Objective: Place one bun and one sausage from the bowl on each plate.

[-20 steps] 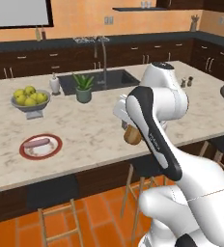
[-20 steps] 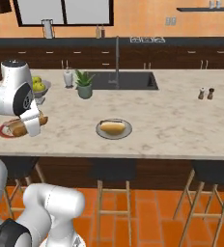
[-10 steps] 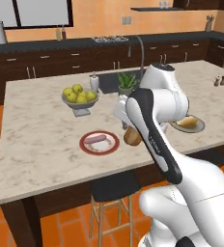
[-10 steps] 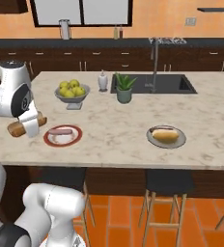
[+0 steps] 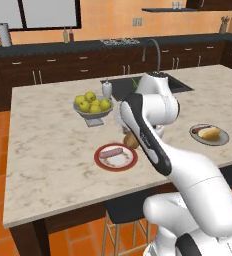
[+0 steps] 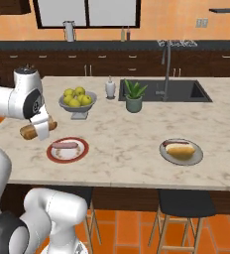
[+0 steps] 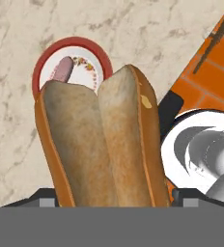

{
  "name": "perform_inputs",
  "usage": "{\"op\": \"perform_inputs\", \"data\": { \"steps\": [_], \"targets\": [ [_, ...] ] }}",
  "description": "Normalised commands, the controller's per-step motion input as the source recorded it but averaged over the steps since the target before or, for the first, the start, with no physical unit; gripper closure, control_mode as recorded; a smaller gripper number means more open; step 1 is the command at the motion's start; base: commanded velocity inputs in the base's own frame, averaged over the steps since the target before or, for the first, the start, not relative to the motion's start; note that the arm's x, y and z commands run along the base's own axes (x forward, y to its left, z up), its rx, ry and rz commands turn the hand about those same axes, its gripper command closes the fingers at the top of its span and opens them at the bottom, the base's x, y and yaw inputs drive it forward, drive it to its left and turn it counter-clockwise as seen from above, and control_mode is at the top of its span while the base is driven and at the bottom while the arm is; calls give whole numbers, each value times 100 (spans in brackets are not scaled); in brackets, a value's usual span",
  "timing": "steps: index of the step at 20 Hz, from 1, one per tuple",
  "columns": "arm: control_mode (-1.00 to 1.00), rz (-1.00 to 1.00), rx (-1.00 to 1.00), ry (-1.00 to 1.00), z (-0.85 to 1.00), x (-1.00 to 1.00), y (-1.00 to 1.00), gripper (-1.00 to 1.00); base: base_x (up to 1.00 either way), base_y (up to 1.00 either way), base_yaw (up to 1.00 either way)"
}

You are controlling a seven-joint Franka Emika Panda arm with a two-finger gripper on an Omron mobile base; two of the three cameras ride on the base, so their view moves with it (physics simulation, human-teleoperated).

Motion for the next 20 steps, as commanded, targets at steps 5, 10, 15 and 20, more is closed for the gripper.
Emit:
{"op": "perform_inputs", "data": {
  "steps": [5,10,15,20],
  "targets": [
    [-100,-12,-3,6,-85,91,0,100,0,0,0],
    [-100,-8,0,3,-62,83,0,100,0,0,0],
    [-100,-9,-4,0,-71,41,1,100,0,0,0],
    [-100,-10,-3,0,-59,26,1,100,0,0,0]
  ]
}}
